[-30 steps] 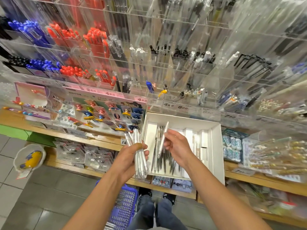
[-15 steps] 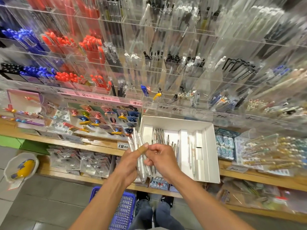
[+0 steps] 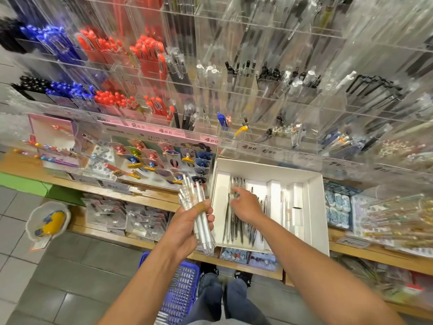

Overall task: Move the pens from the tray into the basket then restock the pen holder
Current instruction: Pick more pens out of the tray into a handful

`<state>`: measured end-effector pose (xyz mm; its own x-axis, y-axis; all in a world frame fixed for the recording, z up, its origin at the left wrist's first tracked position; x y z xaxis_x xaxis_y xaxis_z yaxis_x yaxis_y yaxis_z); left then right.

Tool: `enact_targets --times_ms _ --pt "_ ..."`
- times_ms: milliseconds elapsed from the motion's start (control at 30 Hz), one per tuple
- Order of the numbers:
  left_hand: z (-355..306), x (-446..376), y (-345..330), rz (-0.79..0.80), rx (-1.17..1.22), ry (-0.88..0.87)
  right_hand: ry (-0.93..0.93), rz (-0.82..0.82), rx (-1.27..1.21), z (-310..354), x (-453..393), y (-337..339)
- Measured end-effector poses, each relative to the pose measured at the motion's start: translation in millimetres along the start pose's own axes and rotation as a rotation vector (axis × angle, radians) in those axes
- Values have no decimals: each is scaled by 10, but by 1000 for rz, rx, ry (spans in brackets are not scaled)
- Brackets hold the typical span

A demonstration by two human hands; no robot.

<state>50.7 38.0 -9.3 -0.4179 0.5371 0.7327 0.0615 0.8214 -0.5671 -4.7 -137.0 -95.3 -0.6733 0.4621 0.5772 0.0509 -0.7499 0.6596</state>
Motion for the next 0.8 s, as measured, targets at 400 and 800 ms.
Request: enact_targets --times_ms 400,800 --pt "9 52 26 12 -17 12 67 -52 -63 -190 71 84" --pt "119 -50 -223 204 -150 32 386 14 -656 546 634 908"
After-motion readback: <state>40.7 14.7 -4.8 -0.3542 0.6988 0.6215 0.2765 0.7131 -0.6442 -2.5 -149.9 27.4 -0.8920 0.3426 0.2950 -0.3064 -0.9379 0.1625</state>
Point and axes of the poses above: each hand's wrist, its own x-axis away from the middle knuckle, its own y-axis out of the back of the hand, z = x × y, the point moved 2 cm from there along -x, towards the middle knuckle, and after that the axes turned 10 degrees about x, right-handed, at the moved point
